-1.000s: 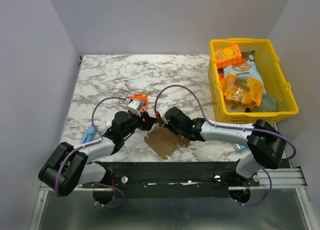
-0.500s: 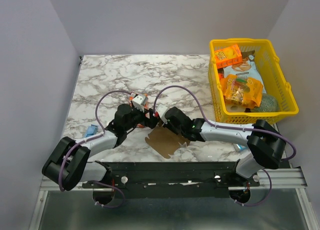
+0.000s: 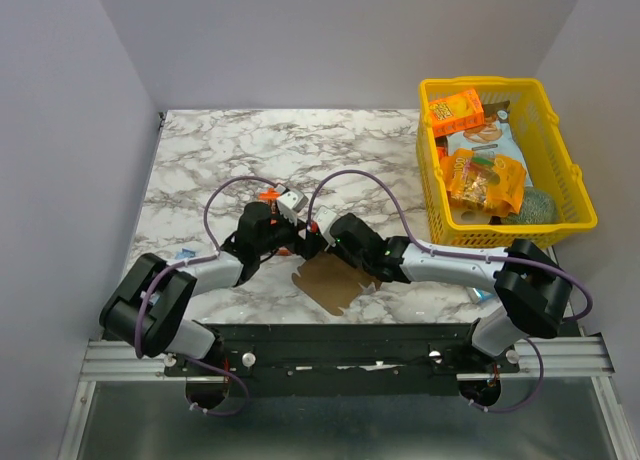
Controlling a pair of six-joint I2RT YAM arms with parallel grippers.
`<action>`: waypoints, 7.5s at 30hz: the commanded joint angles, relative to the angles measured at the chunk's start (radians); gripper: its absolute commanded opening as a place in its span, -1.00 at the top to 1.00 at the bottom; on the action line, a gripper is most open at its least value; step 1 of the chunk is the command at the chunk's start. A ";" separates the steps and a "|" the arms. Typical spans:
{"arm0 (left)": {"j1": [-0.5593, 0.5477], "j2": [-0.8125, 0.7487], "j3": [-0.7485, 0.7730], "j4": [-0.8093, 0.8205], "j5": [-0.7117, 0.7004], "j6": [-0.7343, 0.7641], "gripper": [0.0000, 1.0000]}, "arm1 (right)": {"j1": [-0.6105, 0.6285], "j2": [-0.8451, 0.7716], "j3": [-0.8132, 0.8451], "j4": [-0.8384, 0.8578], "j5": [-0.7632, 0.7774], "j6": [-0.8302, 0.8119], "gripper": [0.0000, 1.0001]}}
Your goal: Fold the paper box
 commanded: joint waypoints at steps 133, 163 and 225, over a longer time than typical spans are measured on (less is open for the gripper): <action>-0.261 -0.440 -0.244 0.079 -0.501 0.076 -0.69 | -0.077 0.070 -0.325 0.719 0.223 1.829 0.99; 0.002 -0.222 -0.106 -0.256 -0.375 -0.159 -0.62 | -0.096 0.040 -0.422 0.870 0.216 1.760 0.99; -0.287 -0.069 -0.328 0.396 -0.706 -0.099 -0.16 | -0.095 0.058 -0.490 1.002 0.183 1.728 0.99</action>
